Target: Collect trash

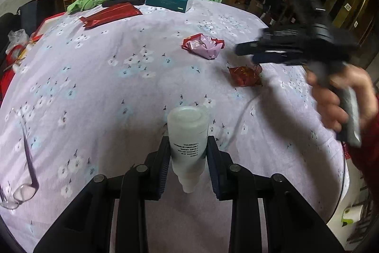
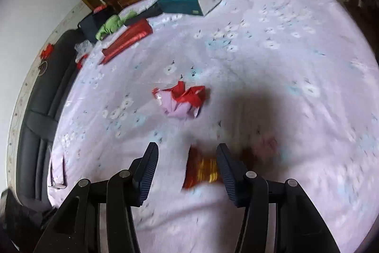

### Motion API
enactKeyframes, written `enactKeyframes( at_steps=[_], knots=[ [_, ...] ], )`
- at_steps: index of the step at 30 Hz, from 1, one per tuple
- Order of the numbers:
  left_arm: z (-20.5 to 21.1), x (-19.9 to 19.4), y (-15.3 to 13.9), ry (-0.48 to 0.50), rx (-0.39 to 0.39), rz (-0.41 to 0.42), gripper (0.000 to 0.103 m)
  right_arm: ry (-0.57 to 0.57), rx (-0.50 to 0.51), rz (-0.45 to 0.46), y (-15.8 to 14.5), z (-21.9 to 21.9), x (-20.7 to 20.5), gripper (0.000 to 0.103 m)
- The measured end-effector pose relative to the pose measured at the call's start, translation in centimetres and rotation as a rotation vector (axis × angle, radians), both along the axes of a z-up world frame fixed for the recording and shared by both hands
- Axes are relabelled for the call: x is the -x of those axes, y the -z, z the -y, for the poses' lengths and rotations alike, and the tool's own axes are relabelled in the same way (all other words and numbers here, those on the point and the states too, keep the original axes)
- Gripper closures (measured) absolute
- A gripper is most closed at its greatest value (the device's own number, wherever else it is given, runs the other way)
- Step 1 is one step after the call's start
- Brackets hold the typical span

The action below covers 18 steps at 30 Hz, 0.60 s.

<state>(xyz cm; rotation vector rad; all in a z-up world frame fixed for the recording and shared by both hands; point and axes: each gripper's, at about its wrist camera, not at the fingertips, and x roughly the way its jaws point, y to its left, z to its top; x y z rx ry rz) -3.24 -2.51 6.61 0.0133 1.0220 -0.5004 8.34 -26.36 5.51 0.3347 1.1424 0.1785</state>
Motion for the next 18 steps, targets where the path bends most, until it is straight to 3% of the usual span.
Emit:
enactKeyframes(
  at_steps=[4, 12, 16, 18],
  knots=[
    [-0.6, 0.6, 0.0, -0.009, 0.007, -0.009, 0.074, -0.007, 0.008, -0.049, 1.8, 0.9, -1.2, 0.048],
    [-0.4, 0.2, 0.2, 0.001, 0.022, -0.012, 0.074, -0.050, -0.050, -0.117, 2.4, 1.7, 2.8, 0.048],
    [-0.1, -0.3, 0.3, 0.005, 0.026, -0.012, 0.074, -0.054, 0.045, -0.090, 2.3, 0.8, 3.4, 0.048],
    [0.2, -0.4, 0.4, 0.005, 0.025, -0.012, 0.074, -0.032, 0.026, -0.089, 2.3, 0.9, 3.1, 0.048]
  ],
)
